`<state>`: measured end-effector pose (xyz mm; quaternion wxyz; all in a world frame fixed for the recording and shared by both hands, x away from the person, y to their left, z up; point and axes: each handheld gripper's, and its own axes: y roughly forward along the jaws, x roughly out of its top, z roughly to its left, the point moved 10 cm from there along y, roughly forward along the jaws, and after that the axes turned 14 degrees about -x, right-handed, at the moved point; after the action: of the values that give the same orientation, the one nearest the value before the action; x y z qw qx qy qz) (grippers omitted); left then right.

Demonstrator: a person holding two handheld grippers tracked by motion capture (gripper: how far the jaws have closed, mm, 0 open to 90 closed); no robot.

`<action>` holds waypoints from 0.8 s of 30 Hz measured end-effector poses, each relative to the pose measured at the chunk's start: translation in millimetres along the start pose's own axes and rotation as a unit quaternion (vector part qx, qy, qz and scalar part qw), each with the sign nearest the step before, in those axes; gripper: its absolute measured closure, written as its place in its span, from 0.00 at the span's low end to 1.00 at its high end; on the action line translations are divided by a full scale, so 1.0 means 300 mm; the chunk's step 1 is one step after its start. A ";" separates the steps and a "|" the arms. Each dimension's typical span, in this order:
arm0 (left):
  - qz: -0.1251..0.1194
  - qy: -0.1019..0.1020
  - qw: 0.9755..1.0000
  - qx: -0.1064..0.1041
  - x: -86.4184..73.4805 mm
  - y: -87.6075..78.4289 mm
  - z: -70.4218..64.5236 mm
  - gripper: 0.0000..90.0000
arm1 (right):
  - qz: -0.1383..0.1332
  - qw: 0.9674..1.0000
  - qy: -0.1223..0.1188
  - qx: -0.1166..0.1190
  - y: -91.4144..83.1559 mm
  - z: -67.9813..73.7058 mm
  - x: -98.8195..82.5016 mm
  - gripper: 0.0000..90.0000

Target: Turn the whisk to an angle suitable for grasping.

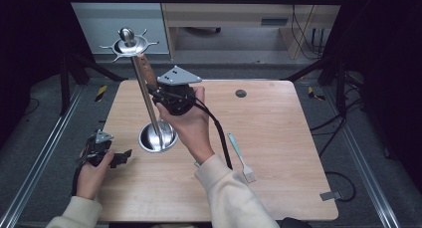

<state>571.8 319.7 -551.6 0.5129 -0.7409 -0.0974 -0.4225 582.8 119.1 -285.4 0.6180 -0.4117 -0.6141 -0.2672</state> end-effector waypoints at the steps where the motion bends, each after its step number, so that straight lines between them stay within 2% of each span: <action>1: 0.000 0.000 1.000 0.000 0.000 0.000 0.000 0.05 | 0.000 1.000 0.000 0.000 0.001 0.000 0.000 0.76; 12: -0.001 -0.002 1.000 -0.001 0.001 -0.001 0.000 0.05 | -0.001 1.000 -0.002 0.006 0.002 0.002 0.002 0.75; 19: -0.003 -0.002 1.000 -0.001 0.002 -0.002 -0.001 0.05 | -0.003 1.000 -0.003 0.004 -0.017 -0.006 0.008 0.60; 24: -0.005 -0.001 1.000 -0.001 0.005 -0.005 -0.001 0.05 | 0.001 1.000 -0.014 0.000 -0.038 -0.016 0.006 0.50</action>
<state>571.6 319.6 -549.6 0.5100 -0.7412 -0.1015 -0.4244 575.9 109.5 -281.2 0.6099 -0.4162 -0.6219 -0.2609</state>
